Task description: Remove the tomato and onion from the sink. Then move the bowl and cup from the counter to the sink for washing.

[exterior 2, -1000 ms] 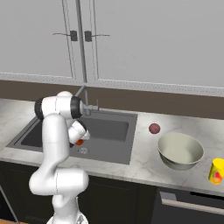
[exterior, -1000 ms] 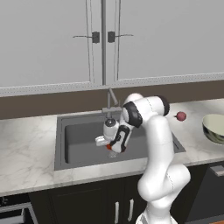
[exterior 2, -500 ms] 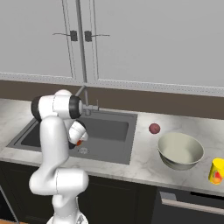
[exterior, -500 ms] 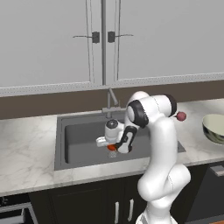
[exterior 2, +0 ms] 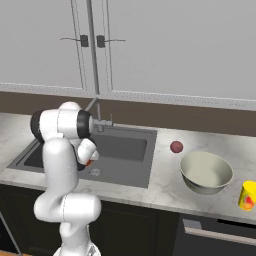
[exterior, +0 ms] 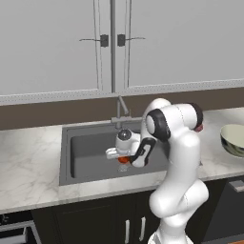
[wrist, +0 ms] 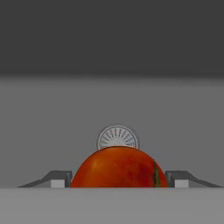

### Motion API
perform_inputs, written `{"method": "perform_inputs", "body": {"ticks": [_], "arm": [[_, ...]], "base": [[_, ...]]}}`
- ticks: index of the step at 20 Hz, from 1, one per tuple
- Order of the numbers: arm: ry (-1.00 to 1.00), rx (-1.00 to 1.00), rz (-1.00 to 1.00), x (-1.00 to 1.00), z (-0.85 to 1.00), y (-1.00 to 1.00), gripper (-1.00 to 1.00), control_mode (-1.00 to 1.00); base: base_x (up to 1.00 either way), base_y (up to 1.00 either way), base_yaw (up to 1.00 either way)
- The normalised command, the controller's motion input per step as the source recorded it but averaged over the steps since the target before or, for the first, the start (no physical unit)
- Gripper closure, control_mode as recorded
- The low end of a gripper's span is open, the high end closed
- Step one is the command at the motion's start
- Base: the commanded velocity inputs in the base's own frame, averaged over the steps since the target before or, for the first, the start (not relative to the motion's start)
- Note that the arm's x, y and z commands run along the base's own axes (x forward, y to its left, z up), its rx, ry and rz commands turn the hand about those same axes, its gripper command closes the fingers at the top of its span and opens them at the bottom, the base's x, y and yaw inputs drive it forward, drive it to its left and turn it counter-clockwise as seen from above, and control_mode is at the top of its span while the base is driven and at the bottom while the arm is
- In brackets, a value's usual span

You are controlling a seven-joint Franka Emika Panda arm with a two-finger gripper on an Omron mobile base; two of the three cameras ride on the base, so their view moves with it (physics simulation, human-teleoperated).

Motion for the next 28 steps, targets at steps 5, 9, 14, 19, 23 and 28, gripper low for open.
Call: {"method": "perform_inputs", "body": {"ticks": [5,9,14,19,23,28], "arm": [[0.00,0.00,-0.02,-0.14,0.40,0.00,1.00,-1.00],[0.03,0.00,-0.04,-0.05,0.42,-0.01,1.00,-1.00],[0.12,0.00,-0.04,-0.01,0.39,-0.02,1.00,-1.00],[0.09,0.00,-0.04,-0.06,0.39,-0.01,1.00,-1.00],[0.14,0.00,-0.03,0.01,0.47,0.00,1.00,-1.00],[0.17,0.00,0.00,0.07,0.52,0.00,1.00,-1.00]], "base": [[0.00,0.00,0.00],[0.00,0.00,0.00],[0.00,0.00,0.00],[0.00,0.00,0.00],[0.00,0.00,0.00],[0.00,0.00,0.00]]}}
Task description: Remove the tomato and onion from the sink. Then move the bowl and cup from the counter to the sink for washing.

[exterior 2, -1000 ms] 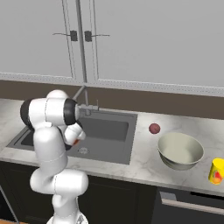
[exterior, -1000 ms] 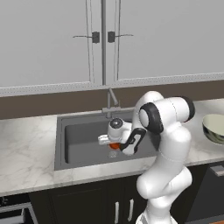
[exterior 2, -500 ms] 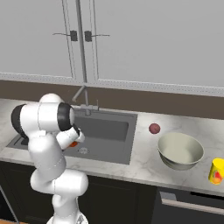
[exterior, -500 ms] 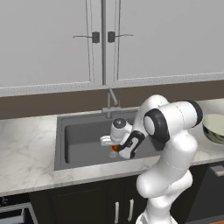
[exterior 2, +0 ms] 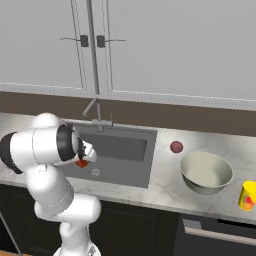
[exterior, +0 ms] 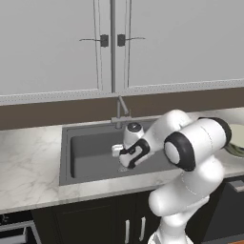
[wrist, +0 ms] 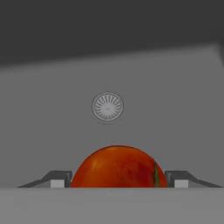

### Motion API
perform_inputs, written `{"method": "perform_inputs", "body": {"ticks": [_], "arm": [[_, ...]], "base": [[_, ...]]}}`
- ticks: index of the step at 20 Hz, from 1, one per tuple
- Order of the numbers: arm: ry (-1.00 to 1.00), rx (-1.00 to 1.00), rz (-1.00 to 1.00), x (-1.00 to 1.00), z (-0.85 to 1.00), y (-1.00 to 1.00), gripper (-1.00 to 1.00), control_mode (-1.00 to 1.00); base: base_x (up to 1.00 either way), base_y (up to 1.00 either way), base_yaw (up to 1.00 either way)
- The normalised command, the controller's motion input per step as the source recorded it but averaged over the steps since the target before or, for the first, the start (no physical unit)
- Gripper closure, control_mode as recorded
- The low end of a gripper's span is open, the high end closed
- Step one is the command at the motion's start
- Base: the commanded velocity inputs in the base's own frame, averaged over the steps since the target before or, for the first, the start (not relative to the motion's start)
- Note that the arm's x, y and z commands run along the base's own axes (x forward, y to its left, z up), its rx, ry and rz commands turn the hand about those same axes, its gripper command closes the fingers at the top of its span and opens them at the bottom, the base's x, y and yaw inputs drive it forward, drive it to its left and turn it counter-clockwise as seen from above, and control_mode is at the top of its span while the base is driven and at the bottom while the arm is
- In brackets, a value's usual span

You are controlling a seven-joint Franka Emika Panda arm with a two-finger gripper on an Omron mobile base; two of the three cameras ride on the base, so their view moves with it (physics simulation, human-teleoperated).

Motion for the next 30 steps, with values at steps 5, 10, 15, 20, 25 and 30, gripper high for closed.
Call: {"method": "perform_inputs", "body": {"ticks": [5,10,15,20,25,30], "arm": [[0.14,0.00,0.00,0.07,0.53,0.00,1.00,-1.00],[0.09,0.00,0.00,-0.07,0.41,0.00,1.00,-1.00],[0.01,0.00,0.00,-0.20,0.31,0.00,1.00,-1.00],[0.00,0.00,0.00,-0.08,0.34,0.00,1.00,-1.00],[0.00,0.00,0.00,-0.15,0.30,-0.08,1.00,-1.00],[0.00,0.00,0.00,-0.24,0.24,-0.14,1.00,-1.00]], "base": [[0.00,0.00,0.00],[0.00,0.00,0.00],[0.00,0.00,0.00],[0.00,0.00,0.00],[0.00,0.00,0.00],[0.00,0.00,0.00]]}}
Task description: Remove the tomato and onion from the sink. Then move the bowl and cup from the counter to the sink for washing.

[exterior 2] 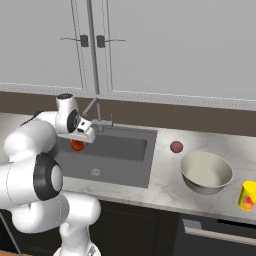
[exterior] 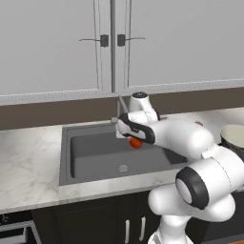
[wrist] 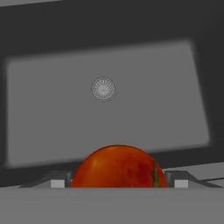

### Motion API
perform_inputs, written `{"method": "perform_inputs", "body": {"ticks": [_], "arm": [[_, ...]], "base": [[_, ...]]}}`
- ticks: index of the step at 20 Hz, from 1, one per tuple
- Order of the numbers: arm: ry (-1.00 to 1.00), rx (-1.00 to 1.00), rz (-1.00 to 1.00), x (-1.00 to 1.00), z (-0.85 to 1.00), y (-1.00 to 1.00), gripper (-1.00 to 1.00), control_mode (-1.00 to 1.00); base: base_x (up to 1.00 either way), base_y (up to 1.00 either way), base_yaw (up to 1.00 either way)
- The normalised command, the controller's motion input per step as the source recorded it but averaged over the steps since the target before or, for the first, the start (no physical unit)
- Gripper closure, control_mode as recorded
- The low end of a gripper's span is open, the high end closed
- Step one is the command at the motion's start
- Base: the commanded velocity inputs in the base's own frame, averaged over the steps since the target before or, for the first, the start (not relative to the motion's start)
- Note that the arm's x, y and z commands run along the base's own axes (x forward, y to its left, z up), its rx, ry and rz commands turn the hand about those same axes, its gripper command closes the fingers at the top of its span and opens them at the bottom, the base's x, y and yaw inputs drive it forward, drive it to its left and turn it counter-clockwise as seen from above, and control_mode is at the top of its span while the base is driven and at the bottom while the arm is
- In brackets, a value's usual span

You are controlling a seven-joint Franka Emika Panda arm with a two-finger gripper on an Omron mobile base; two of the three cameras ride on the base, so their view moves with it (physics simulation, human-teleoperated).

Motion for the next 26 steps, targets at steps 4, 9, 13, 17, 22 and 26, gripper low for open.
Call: {"method": "perform_inputs", "body": {"ticks": [4,9,13,17,22,26], "arm": [[0.00,0.00,0.00,-0.24,0.22,-0.20,1.00,-1.00],[0.00,0.00,0.00,-0.23,0.22,-0.23,1.00,-1.00],[0.00,0.00,0.00,-0.21,0.20,-0.26,1.00,-1.00],[0.00,0.00,0.00,-0.20,0.17,-0.29,1.00,-1.00],[0.00,0.00,0.00,-0.17,0.12,-0.32,1.00,-1.00],[0.03,0.00,0.00,-0.06,0.07,-0.33,1.00,-1.00]], "base": [[0.00,0.00,0.00],[0.00,0.00,0.00],[0.00,0.00,0.00],[0.00,0.00,0.00],[0.00,0.00,0.00],[0.00,0.00,0.00]]}}
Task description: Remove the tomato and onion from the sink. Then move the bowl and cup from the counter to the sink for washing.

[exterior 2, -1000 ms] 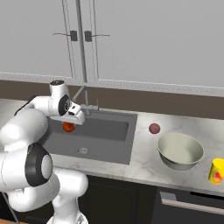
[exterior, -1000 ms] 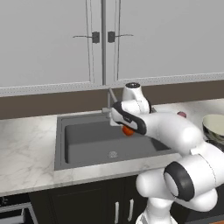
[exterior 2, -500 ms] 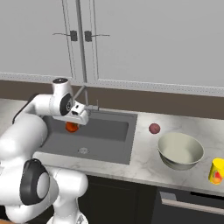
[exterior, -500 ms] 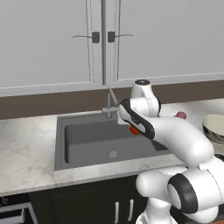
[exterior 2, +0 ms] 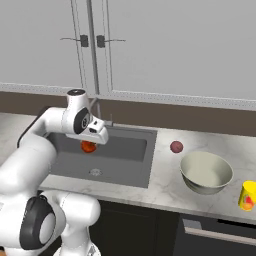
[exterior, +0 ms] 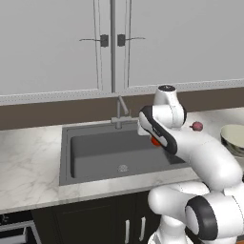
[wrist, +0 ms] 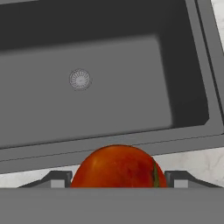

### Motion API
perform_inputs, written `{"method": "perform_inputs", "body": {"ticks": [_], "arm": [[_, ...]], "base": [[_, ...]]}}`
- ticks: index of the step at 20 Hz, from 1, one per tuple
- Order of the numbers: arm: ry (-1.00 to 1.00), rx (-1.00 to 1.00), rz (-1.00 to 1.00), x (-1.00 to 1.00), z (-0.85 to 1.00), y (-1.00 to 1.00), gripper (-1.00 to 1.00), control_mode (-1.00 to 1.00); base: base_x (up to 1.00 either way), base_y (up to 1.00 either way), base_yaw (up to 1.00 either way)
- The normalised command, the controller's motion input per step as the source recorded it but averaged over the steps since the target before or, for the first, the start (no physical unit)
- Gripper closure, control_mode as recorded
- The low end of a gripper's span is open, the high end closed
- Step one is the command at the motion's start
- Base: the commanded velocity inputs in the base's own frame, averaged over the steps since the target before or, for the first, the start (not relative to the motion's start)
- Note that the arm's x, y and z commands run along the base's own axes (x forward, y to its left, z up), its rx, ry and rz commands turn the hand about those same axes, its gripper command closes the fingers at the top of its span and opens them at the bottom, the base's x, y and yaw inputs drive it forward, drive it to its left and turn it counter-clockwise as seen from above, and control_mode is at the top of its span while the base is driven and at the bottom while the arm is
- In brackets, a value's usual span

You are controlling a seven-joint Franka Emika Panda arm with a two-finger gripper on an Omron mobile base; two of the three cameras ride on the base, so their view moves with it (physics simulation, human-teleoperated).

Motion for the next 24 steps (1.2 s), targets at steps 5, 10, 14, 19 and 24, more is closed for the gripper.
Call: {"method": "perform_inputs", "body": {"ticks": [5,10,14,19,24], "arm": [[0.04,0.00,0.00,0.00,0.04,-0.34,1.00,-1.00],[0.02,0.00,0.00,0.00,0.01,-0.35,1.00,-1.00],[0.05,0.00,0.00,0.01,0.00,-0.36,1.00,-1.00],[0.03,0.00,-0.01,0.02,0.00,-0.37,1.00,-1.00],[0.02,0.00,-0.01,0.02,0.00,-0.38,1.00,-1.00]], "base": [[0.00,0.00,0.00],[0.00,0.00,0.00],[0.00,0.00,0.00],[0.00,0.00,0.00],[0.00,0.00,0.00]]}}
